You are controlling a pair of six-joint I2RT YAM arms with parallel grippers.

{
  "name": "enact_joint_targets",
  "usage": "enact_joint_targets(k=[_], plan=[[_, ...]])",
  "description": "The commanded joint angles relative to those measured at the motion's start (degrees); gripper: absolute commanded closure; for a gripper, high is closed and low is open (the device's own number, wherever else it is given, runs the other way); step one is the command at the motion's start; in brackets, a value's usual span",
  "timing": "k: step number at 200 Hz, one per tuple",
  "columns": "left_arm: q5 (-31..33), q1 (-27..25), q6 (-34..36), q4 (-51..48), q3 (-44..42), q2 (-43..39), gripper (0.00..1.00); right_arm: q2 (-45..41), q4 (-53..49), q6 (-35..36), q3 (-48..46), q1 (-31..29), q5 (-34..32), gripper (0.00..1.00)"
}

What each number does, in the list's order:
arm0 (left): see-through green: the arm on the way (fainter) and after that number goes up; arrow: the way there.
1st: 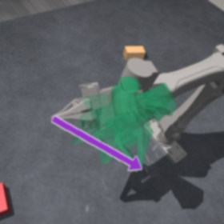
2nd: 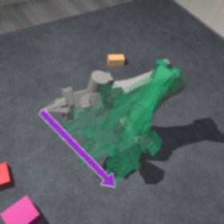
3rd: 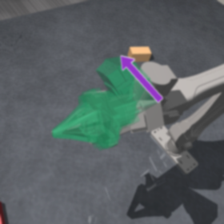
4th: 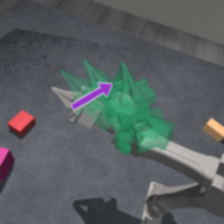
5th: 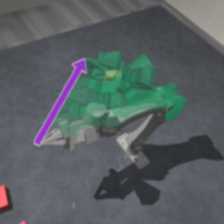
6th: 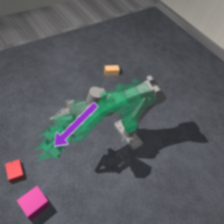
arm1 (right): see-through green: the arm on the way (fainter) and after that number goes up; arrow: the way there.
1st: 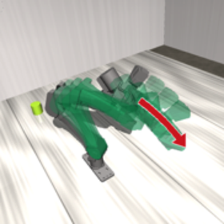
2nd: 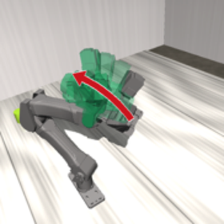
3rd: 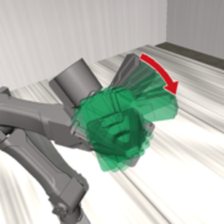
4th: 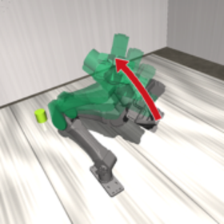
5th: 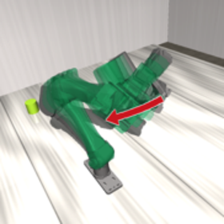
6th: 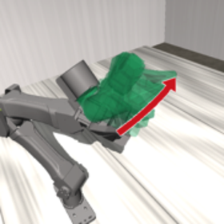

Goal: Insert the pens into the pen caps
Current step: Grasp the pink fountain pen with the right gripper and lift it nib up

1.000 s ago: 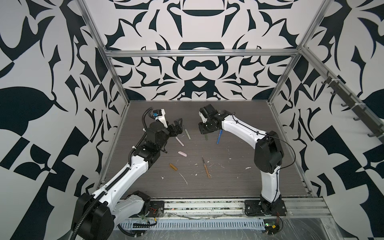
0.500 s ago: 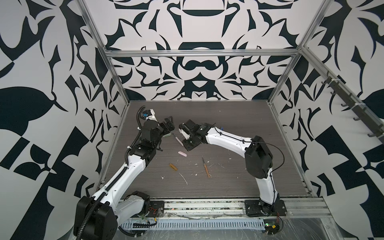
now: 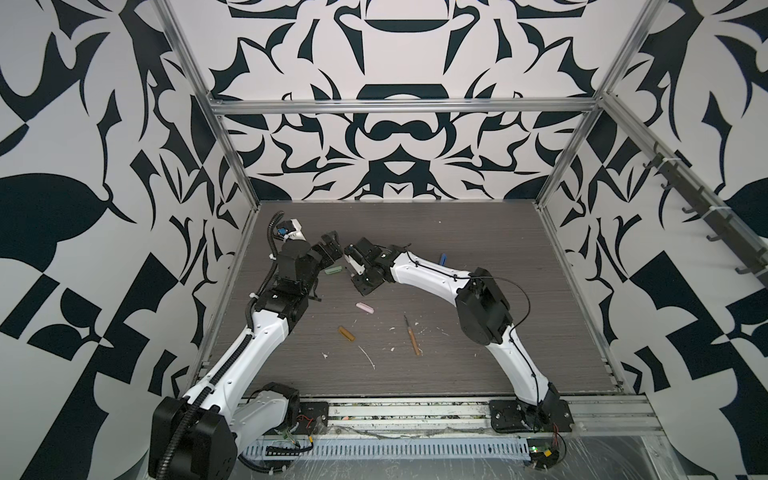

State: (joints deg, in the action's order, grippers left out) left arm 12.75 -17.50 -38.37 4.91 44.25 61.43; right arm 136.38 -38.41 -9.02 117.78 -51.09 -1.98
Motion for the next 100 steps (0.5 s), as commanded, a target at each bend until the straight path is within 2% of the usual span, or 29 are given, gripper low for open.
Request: enact_joint_targets(k=[1,72,100], plan=[[0.0,0.4,-0.9,0.8,0.9,-1.1,0.06,1.0,-1.7,1.6,6.1,-0.2,-1.9,0.72],[-0.4,0.8,-0.8,1.1,0.8,-1.1,0.06,11.1,-4.3,0.7,18.6,0.0,-4.1,0.72],[-0.6,0.8,-0.8,1.1,0.8,-1.1,0.07,13.6,-5.5,-1.3,21.6,0.8,-4.0,0.75]])
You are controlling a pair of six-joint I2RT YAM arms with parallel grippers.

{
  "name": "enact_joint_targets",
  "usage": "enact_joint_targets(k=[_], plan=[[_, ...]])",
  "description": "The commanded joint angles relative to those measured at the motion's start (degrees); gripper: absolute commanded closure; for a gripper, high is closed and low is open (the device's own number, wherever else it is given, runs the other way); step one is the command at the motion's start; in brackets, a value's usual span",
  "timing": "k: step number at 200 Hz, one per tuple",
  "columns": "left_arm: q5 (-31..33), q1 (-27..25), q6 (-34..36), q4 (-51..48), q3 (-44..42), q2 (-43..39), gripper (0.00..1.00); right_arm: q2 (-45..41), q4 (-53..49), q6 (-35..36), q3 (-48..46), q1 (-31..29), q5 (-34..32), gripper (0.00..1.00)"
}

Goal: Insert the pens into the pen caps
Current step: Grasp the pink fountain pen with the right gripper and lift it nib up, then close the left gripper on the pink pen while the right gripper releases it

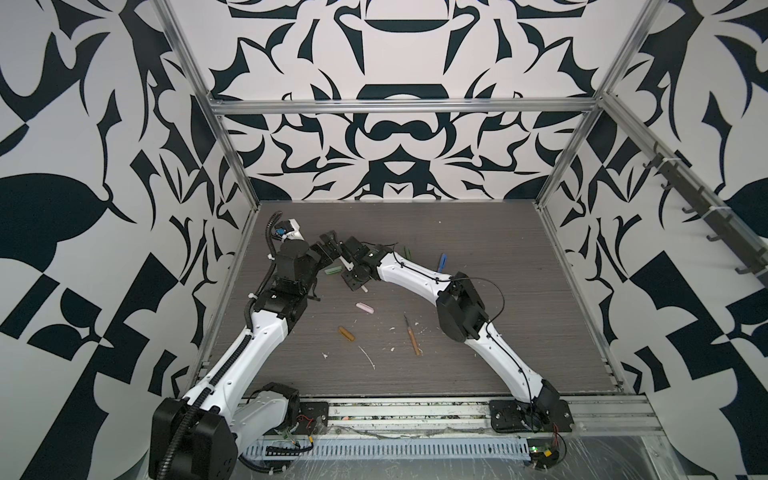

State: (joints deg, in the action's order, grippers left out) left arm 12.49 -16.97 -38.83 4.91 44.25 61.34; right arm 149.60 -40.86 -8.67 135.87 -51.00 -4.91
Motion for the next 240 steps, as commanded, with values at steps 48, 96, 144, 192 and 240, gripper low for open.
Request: enact_joint_targets(k=[48,96,144,192,240], plan=[[-0.5,0.4,-0.4,1.3,0.9,-1.1,0.07,-1.4,-3.7,-4.0,3.1,1.2,1.0,0.95],[-3.0,0.4,0.1,2.6,0.9,-0.7,0.07,-13.4,5.3,-8.5,-8.6,1.8,2.3,0.98],[-14.1,0.4,1.2,10.8,-0.3,1.2,0.08,-33.0,24.3,-17.2,-33.6,5.4,6.8,0.99],[-33.7,0.4,-0.8,23.3,-0.2,5.9,0.11,-52.5,44.4,-27.2,-59.4,11.7,10.9,1.00],[-56.8,-0.4,-8.2,32.8,5.7,18.6,0.32,-65.1,50.7,-28.6,-69.3,13.5,10.9,1.00]])
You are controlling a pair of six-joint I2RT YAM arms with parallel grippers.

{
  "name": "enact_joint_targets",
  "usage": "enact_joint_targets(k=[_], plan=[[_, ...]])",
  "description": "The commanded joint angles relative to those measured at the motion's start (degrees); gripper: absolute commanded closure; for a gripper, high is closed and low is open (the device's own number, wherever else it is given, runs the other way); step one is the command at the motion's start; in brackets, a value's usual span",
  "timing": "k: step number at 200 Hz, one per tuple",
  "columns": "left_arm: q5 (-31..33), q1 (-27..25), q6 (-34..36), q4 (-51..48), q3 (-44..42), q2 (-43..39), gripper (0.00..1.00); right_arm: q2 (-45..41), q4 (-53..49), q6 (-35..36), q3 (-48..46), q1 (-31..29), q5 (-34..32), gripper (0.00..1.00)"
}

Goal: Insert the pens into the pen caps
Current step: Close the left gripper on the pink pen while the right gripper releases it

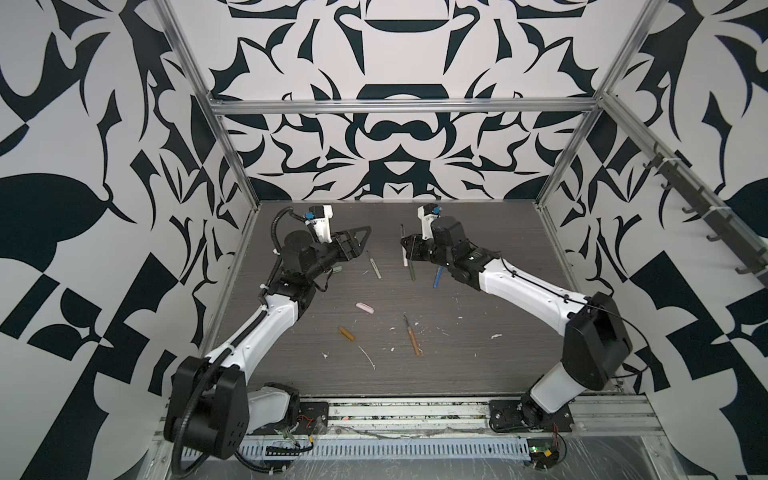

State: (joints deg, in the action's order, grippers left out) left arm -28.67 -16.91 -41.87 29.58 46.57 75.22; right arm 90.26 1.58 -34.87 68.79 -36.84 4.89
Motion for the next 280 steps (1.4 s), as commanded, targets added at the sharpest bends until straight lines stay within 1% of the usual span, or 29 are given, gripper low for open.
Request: enact_joint_targets(k=[1,8,18,38,61,84,100,145,178,234,262,280], plan=[[-16.0,-0.5,-5.3,8.3,3.5,4.8,0.33,-6.0,8.3,-2.5,-2.3,-0.7,1.1,1.00],[-18.1,-0.9,-6.7,9.8,4.1,6.5,0.36,-7.2,9.2,-3.1,-3.3,-0.7,0.7,1.00],[-20.6,-1.5,-8.2,11.5,4.8,8.2,0.38,-8.7,10.3,-3.7,-4.2,-0.7,0.4,1.00],[-24.3,-3.0,-8.7,12.0,6.2,10.1,0.42,-10.2,11.6,-4.3,-4.9,-0.7,0.5,1.00],[-26.7,-4.9,-7.7,10.7,7.3,11.2,0.46,-10.6,12.7,-5.0,-5.0,-0.7,1.3,1.00],[-28.7,-6.4,-7.0,9.1,8.5,12.3,0.56,-10.7,14.4,-5.5,-5.5,-0.8,1.6,1.00],[-29.6,-7.1,-6.9,9.2,8.7,12.8,0.57,-10.9,15.3,-5.5,-5.9,-0.8,1.6,1.00],[-28.4,-7.9,-4.2,5.3,9.2,12.6,0.57,-10.7,16.2,-5.7,-6.2,-1.1,2.2,1.00],[-27.4,-8.1,-3.5,4.8,9.0,12.5,0.57,-10.2,16.3,-6.6,-5.7,-1.5,3.9,1.00],[-26.0,-8.1,-3.7,5.2,8.6,11.6,0.69,-8.7,17.0,-6.7,-5.8,-3.7,3.8,1.00],[-25.3,-8.1,-3.6,4.9,8.4,11.2,0.79,-8.5,17.0,-6.4,-5.7,-4.3,3.6,1.00],[-24.9,-8.1,-3.4,4.6,8.4,11.0,0.88,-8.7,16.9,-6.1,-5.7,-4.3,3.5,1.00]])
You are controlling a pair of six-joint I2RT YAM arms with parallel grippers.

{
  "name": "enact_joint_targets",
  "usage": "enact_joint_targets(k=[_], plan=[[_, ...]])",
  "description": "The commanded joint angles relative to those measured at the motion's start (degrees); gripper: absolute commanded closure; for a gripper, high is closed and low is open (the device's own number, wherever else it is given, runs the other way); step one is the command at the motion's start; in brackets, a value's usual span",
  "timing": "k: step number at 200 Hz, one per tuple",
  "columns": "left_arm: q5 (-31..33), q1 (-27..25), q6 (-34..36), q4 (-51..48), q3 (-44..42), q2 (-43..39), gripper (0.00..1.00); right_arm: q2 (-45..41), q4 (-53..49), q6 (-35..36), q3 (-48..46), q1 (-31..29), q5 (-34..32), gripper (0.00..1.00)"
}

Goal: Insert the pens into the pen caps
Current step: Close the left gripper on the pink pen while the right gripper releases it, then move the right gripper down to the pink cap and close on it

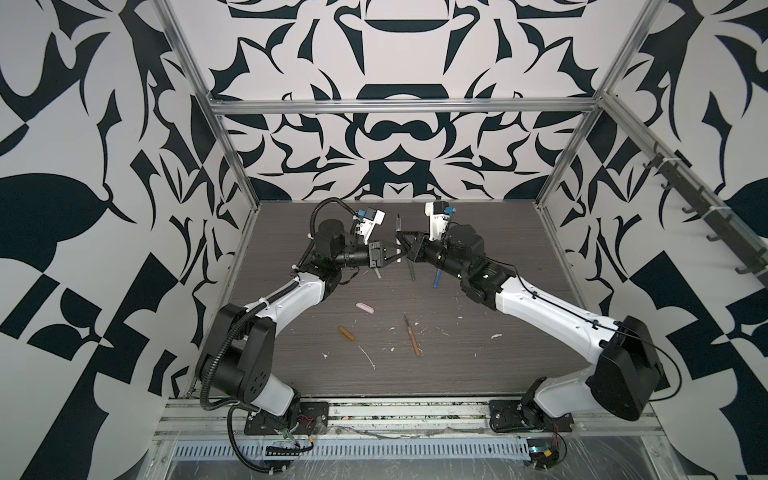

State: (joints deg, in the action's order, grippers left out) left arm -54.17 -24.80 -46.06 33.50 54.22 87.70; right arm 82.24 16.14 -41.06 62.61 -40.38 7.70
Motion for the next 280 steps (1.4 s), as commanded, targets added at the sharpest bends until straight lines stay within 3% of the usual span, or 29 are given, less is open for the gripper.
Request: enact_joint_targets(k=[1,20,44,61,98,132,155,175,193,214,255,280], plan=[[0.6,-0.3,0.8,0.6,0.7,-1.4,0.88,-0.7,2.3,0.1,0.5,-0.8,0.6,1.00],[1.1,-0.3,1.1,0.3,0.7,-1.7,0.94,-1.1,2.1,0.4,0.6,-0.8,1.0,1.00],[2.5,-0.2,1.9,-0.5,0.4,-2.3,1.00,-1.9,1.4,0.9,1.1,-0.9,2.2,0.81],[3.9,0.0,3.8,-3.3,0.7,-2.8,1.00,-3.1,-2.0,2.9,2.8,-1.0,2.2,0.74],[14.3,0.8,13.8,-20.3,3.5,-5.7,1.00,-8.0,-14.5,10.5,5.7,-1.0,-3.1,0.71],[27.7,1.7,20.4,-29.3,4.1,-10.8,1.00,-8.7,-22.3,13.5,6.6,-0.8,-4.7,0.77],[37.1,2.4,23.0,-31.1,2.8,-16.6,1.00,-2.1,-29.6,15.0,8.8,-0.8,-2.5,0.89],[39.9,2.4,24.1,-26.6,-0.6,-21.2,1.00,4.6,-31.8,16.0,10.1,-1.1,1.5,0.99],[40.9,2.4,24.1,-20.7,-4.4,-25.1,1.00,9.9,-31.9,16.8,11.5,-2.1,3.6,1.00],[39.6,2.4,24.5,-15.2,-7.4,-27.8,1.00,16.1,-35.2,20.1,15.6,-4.7,1.2,0.99],[25.3,2.4,25.3,-6.9,-8.3,-28.4,1.00,27.5,-43.7,25.3,25.5,-8.8,-3.8,0.95],[23.4,2.3,26.5,-6.7,-8.2,-29.1,1.00,31.7,-46.7,27.1,29.5,-10.3,-6.0,0.93]])
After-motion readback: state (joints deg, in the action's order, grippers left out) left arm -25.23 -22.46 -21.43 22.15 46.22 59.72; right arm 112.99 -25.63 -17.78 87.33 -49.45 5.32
